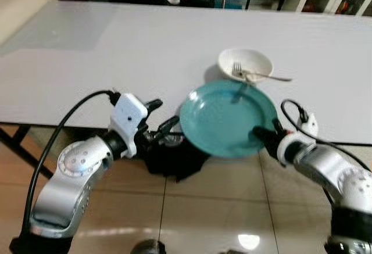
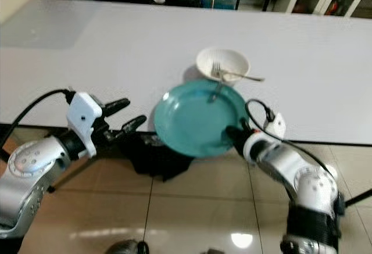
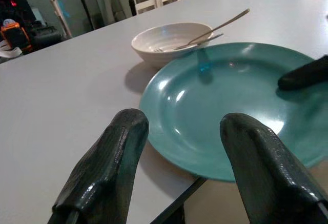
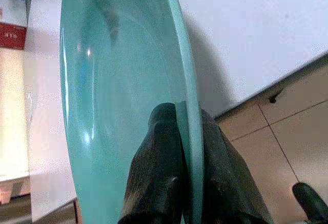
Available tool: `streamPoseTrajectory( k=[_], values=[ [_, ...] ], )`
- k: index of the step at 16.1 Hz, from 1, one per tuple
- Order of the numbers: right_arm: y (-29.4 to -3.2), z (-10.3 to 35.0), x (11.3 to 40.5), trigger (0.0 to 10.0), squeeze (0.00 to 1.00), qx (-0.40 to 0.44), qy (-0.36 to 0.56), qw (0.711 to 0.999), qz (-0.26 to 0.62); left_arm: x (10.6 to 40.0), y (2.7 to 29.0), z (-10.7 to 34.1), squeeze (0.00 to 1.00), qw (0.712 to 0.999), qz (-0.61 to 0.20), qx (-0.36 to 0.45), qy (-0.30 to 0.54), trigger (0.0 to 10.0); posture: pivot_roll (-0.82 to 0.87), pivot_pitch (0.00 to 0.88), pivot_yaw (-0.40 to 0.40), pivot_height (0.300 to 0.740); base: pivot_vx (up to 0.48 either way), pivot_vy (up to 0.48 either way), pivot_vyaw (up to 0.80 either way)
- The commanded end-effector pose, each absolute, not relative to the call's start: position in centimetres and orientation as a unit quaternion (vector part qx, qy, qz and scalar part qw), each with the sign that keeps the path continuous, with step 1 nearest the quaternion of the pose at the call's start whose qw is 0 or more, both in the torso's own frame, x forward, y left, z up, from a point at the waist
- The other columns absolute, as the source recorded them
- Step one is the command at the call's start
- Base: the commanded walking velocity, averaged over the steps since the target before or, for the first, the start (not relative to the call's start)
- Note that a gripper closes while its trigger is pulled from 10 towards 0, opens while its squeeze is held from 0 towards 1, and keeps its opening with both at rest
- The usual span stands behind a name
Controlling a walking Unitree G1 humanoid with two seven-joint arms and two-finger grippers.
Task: Setting the table
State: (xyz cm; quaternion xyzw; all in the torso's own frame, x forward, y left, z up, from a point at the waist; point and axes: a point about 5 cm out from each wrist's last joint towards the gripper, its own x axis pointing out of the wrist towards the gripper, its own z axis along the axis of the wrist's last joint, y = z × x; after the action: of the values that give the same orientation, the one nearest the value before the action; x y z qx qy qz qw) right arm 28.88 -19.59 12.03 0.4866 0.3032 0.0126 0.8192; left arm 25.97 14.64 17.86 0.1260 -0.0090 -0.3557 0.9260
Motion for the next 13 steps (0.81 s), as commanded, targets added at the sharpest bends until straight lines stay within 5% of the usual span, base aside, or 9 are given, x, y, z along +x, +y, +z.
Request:
streamPoseTrajectory(
  k=[1,13],
  values=[
    [-20.2,12.4,29.3,10.0,0.00,0.497,0.289,0.818,0.003,25.8,14.5,18.0,0.00,0.923,-0.361,0.130,-0.009,10.0,0.02,0.100,0.001,0.740,0.000,0.000,0.00],
    [-20.5,10.6,34.4,10.0,0.00,0.507,0.276,0.816,-0.036,26.1,13.9,17.9,0.00,0.921,-0.367,0.130,-0.014,10.0,0.03,0.086,-0.003,0.740,0.000,0.000,0.00]
  ],
)
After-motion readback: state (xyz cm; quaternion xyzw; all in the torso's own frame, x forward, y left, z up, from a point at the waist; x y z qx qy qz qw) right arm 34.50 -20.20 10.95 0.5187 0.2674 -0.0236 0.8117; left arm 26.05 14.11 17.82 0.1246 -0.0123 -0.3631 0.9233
